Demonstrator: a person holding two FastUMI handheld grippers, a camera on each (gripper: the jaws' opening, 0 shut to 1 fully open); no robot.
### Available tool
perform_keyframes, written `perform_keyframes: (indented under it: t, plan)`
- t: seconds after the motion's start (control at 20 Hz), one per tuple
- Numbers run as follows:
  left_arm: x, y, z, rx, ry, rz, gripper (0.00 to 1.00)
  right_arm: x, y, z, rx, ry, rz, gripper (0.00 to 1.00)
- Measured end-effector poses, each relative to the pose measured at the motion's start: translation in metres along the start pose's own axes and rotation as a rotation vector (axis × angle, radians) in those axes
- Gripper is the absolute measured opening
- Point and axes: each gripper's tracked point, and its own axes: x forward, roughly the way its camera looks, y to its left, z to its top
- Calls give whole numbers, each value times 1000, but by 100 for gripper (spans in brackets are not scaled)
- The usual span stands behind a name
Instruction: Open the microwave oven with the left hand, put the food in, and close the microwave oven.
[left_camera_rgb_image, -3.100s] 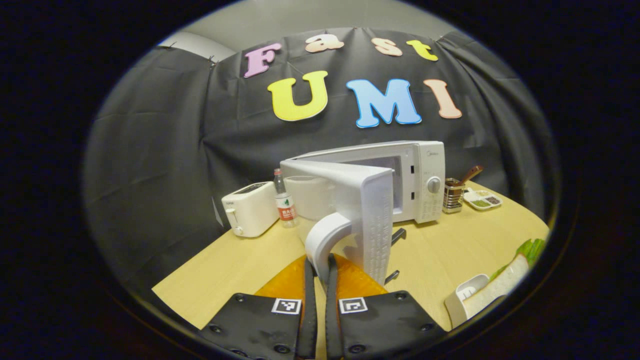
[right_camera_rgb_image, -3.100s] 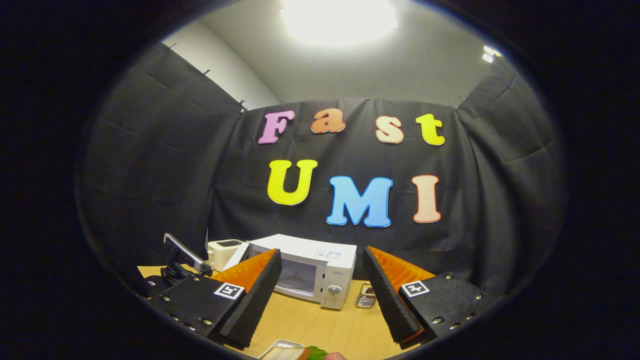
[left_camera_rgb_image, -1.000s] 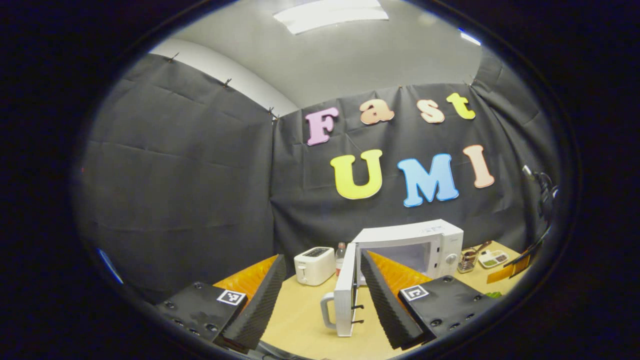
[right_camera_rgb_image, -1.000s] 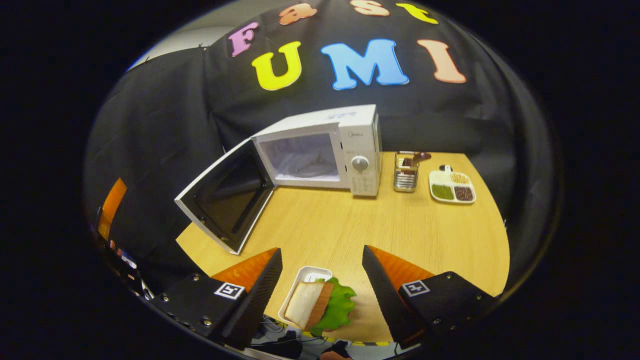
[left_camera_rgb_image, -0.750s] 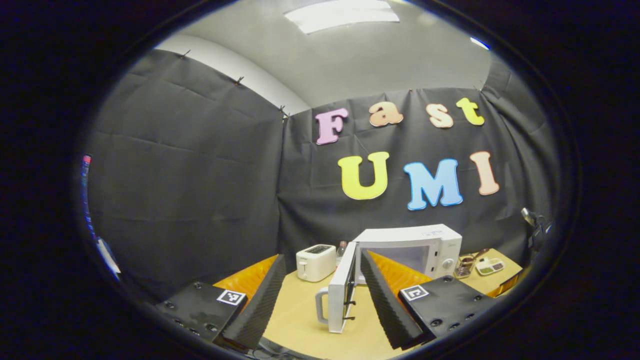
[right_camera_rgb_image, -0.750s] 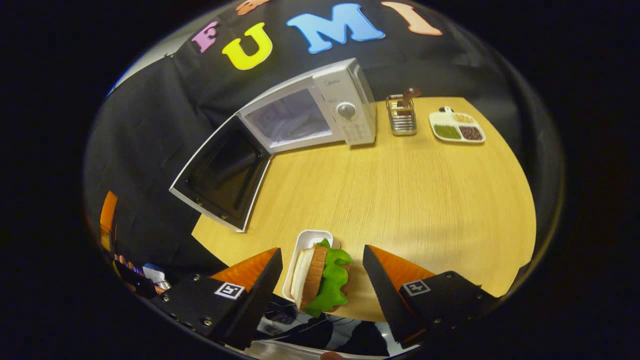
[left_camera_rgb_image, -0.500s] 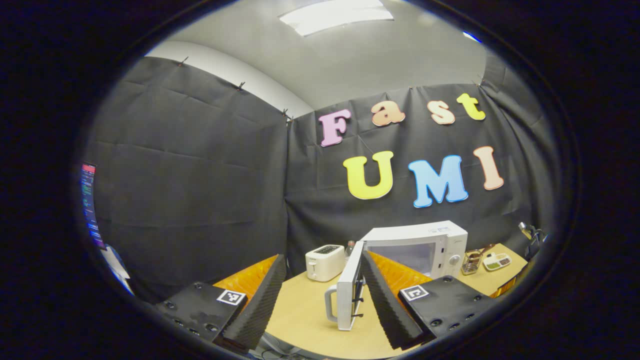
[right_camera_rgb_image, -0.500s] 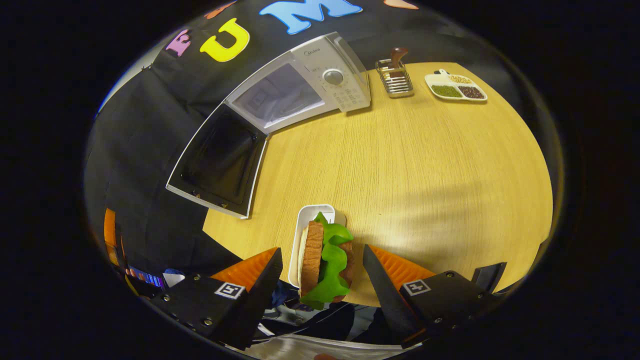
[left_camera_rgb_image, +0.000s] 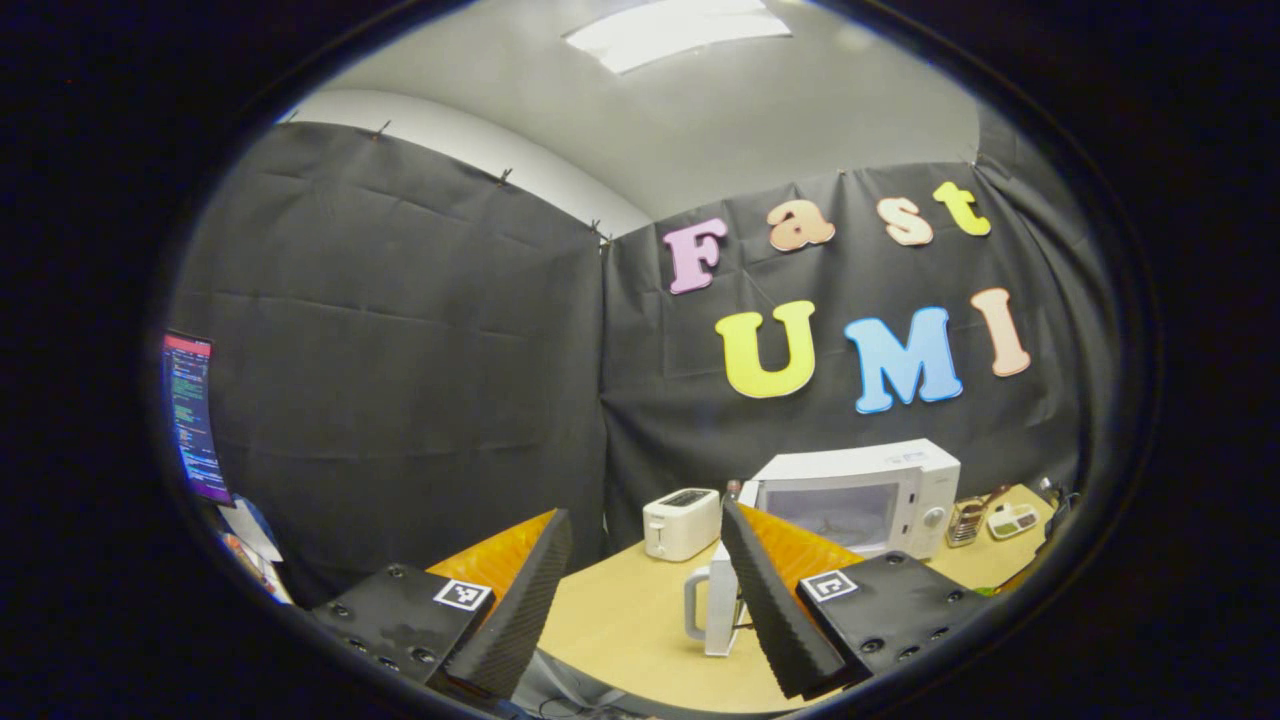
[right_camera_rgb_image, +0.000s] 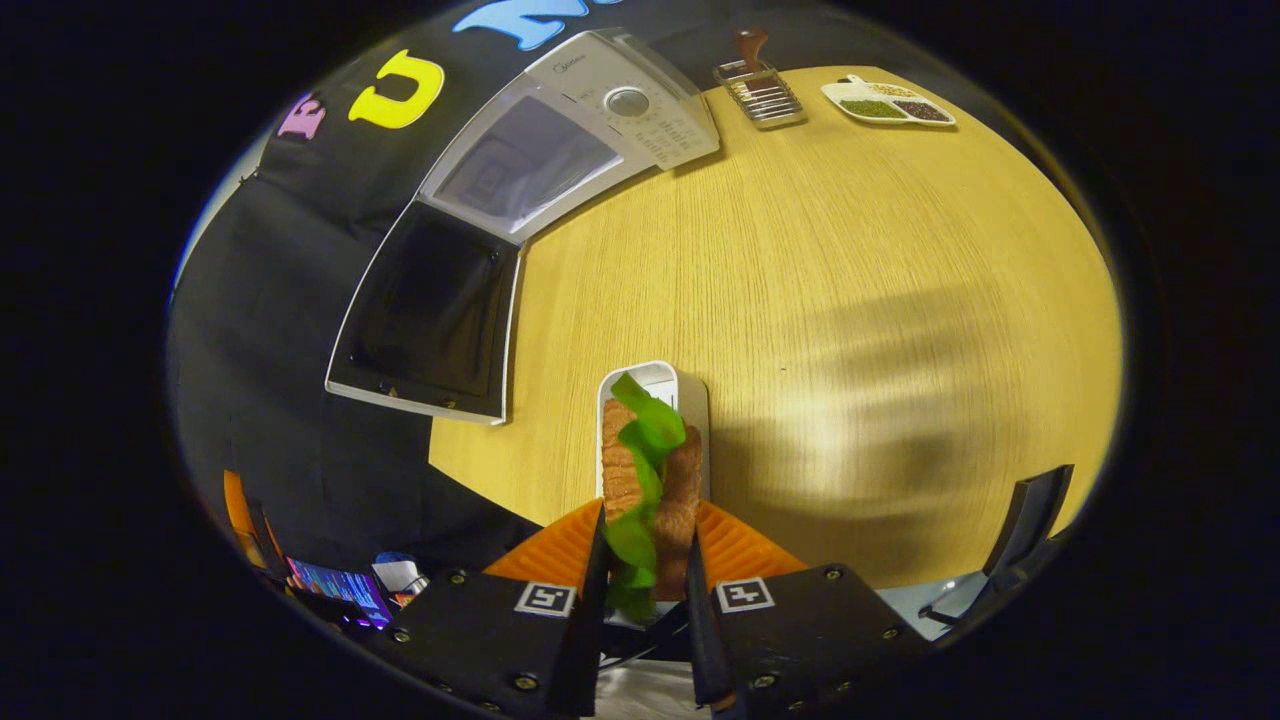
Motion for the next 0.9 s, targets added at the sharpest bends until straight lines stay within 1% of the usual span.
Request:
perform_keyframes:
  t: [0.05,0.1,0.15,0.2,0.25,0.3,0.35,0.45,0.5,0.7,0.85,0.9]
  plan:
    - [4,2,2,-3,-3,4,100,1,1,1,-11,1,4,37]
    - [9,3,4,-6,-8,5,96,-3,4,4,-6,-4,12,37]
    - [14,5,7,-9,-13,2,97,-6,10,8,7,-12,26,37]
    - [20,5,8,-11,-18,-2,97,-10,15,13,20,-22,39,40]
    - [26,7,9,-14,-21,-6,100,-13,22,19,28,-35,49,37]
    - [34,8,6,-15,-22,-13,100,-14,28,27,27,-52,57,37]
    - [43,8,6,-16,-24,-23,96,-15,37,34,19,-77,63,37]
    - [59,7,5,-20,-32,-51,98,-14,55,54,-5,-139,70,37]
    - [68,8,4,-23,-37,-64,100,-12,66,64,-20,-167,74,37]
    - [110,17,1,-56,-49,-112,100,5,105,99,-59,-260,64,37]
    - [139,30,-4,-52,-51,-134,100,26,130,122,-50,-329,75,36]
    - [149,36,-6,-48,-54,-138,92,33,136,131,-33,-354,81,37]
